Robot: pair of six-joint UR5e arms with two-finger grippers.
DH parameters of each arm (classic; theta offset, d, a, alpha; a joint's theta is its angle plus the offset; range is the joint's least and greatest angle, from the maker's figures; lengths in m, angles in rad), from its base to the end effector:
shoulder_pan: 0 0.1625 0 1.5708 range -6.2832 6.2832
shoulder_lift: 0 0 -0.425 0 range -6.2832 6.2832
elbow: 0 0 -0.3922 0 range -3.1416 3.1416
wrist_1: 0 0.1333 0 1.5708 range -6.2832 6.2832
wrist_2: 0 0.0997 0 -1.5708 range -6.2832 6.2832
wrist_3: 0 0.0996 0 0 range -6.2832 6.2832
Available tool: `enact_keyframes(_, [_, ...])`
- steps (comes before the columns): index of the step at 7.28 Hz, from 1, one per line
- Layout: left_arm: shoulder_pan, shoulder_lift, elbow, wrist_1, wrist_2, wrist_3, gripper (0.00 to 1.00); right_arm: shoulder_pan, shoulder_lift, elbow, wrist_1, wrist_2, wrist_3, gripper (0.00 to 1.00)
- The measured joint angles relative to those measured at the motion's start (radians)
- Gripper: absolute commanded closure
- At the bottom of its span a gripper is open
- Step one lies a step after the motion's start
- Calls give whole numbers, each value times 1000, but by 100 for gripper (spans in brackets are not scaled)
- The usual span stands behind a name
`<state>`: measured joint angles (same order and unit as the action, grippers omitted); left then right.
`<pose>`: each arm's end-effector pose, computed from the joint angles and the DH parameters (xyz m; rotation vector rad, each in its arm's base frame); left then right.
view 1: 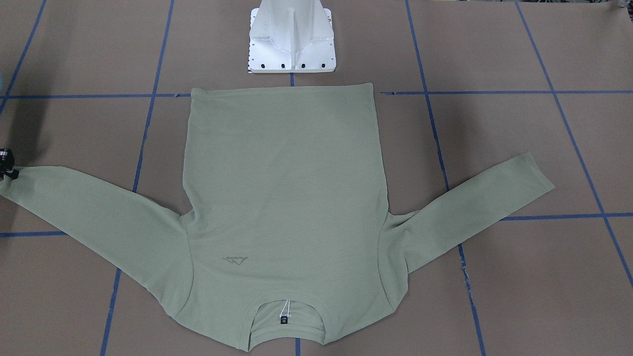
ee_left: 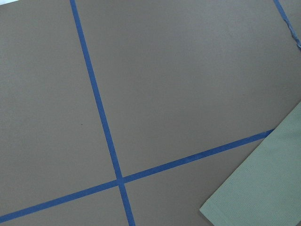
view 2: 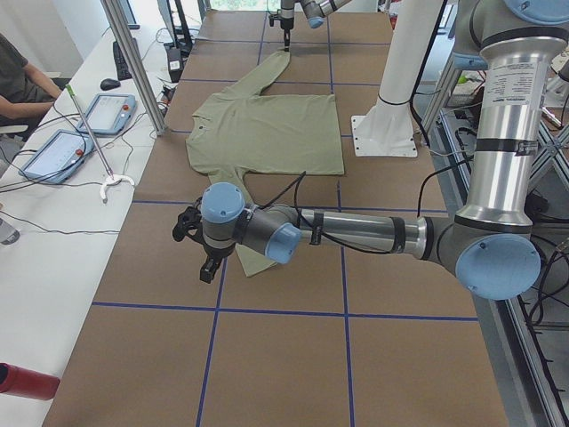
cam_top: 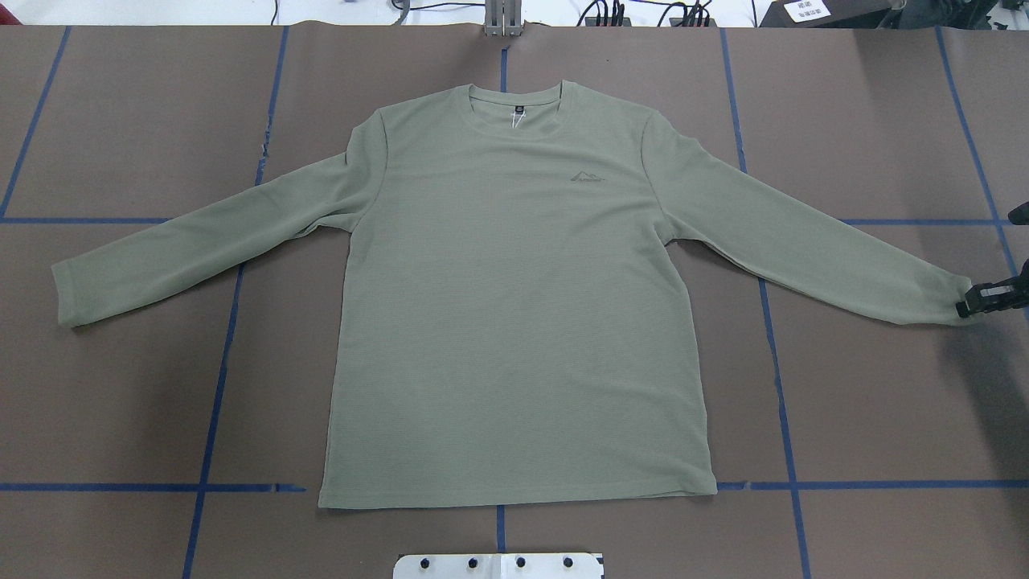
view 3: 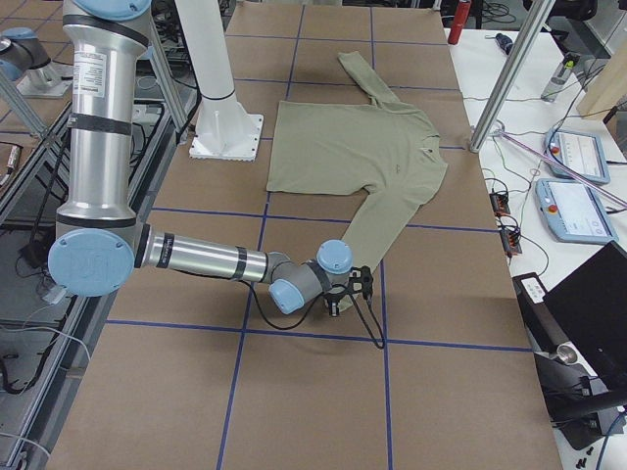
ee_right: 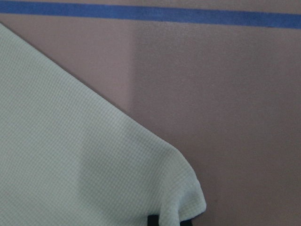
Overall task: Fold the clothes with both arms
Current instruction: 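Grasp the sleeve cuff with the right gripper and lift it, then carry the sleeve across the shirt body toward the far sleeve with the right gripper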
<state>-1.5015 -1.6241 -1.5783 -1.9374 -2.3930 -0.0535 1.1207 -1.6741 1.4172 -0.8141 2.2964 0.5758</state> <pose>-0.0233 -0.5358 0.5834 0.3526 0.8328 0.1904 -0.1391 -0.4423 0.7025 0.0674 -0.8520 -0.0633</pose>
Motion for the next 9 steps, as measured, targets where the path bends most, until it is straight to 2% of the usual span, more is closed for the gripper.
enact_keyframes(1, [0,0,0,0,0,0,0,1,-1,10,-1,11,0,99])
enact_keyframes(3, [0,0,-1,0,0,-3,0,9,-19,62,-2,43,2,100])
enact_keyframes(4, [0,0,-1,0,0,-3,0,30,-48,119,-1,62,5,100])
enact_keyframes(6, [0,-2,0,0,0,-3,0,110,-51,205,-7,162,19,100])
enact_keyframes(7, [0,-4,2,0,0,-4,0,130,1,216,-12,195,64,100])
enact_keyframes(9, [0,-9,6,0,1,-5,0,108,212,214,-76,214,256,100])
